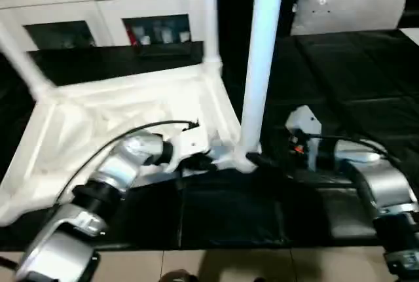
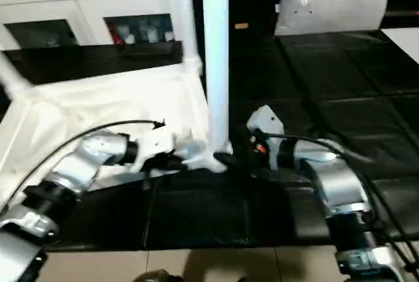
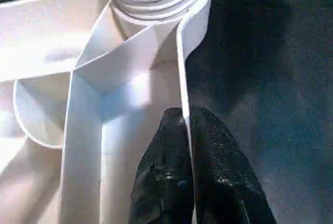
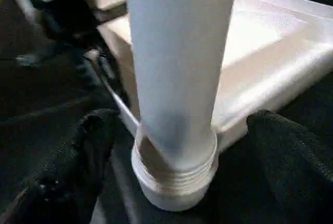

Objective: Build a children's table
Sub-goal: Rotate leg to tighten

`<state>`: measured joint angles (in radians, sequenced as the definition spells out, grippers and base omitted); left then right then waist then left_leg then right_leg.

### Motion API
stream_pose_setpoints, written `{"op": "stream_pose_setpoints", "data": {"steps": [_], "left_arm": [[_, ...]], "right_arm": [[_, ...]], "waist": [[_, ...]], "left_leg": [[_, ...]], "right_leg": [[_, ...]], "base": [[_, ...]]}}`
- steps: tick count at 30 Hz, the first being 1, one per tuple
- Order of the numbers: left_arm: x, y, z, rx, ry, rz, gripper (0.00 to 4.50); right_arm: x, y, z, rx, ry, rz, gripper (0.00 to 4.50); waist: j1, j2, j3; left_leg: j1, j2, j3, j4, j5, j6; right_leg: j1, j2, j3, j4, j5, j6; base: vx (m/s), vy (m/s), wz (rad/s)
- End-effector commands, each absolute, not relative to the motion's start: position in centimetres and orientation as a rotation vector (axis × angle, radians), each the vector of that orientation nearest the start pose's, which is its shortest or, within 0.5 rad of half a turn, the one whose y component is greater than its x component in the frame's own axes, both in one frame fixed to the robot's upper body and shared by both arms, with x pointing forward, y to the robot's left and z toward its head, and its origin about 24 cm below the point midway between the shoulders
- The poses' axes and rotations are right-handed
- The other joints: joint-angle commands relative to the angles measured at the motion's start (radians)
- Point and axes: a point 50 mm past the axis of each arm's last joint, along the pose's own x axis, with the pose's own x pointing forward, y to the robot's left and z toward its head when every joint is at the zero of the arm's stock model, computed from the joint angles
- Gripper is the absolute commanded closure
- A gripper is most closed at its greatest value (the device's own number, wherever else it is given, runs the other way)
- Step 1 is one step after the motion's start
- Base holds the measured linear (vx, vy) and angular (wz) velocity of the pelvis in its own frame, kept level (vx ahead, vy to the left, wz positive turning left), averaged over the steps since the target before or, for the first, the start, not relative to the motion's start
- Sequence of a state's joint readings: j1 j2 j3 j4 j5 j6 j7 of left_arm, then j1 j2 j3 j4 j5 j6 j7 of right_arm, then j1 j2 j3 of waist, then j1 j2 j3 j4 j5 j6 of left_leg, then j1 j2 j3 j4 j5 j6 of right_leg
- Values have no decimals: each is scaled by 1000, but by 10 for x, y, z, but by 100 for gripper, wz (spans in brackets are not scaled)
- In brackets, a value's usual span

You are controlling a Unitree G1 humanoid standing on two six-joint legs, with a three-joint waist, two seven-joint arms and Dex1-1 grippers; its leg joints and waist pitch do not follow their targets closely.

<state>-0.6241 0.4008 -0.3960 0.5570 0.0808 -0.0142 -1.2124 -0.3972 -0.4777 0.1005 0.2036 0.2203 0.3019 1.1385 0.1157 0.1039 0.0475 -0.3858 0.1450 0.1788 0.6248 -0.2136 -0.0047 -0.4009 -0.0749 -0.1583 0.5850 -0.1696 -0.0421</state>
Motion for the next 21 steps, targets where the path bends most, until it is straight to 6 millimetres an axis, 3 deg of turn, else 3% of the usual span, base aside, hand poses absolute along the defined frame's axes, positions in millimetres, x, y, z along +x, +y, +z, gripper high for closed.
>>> {"op": "stream_pose_setpoints", "data": {"steps": [1, 8, 13, 14, 21], "left_arm": [[312, 118, 65, 696, 375, -1527, 450], [307, 122, 65, 730, 385, -1620, 450], [305, 122, 66, 730, 381, -1645, 450], [305, 122, 66, 729, 380, -1649, 450], [304, 122, 65, 728, 378, -1660, 450]], "right_arm": [[294, -167, 90, -188, 267, 1242, 46], [290, -166, 87, -178, 311, 1389, 112], [290, -163, 87, -170, 304, 1423, 139], [291, -161, 86, -169, 302, 1424, 164], [290, -154, 83, -152, 304, 1455, 221]], "waist": [[5, -15, -78], [24, -22, -77], [29, -21, -79], [29, -21, -79], [29, -22, -79]], "left_leg": [[17, 110, -49, -67, -112, 119], [18, 111, -47, -68, -120, 99], [16, 112, -48, -67, -96, 105], [16, 113, -49, -67, -99, 104], [16, 110, -48, -67, -104, 99]], "right_leg": [[59, -119, 83, -68, -234, -111], [58, -120, 85, -71, -261, -104], [57, -120, 84, -67, -249, -104], [57, -120, 84, -66, -248, -105], [58, -119, 83, -69, -271, -98]], "base": [[0, 0, 0], [0, 0, 0], [0, 0, 0], [0, 0, 0], [0, 0, 0]]}}
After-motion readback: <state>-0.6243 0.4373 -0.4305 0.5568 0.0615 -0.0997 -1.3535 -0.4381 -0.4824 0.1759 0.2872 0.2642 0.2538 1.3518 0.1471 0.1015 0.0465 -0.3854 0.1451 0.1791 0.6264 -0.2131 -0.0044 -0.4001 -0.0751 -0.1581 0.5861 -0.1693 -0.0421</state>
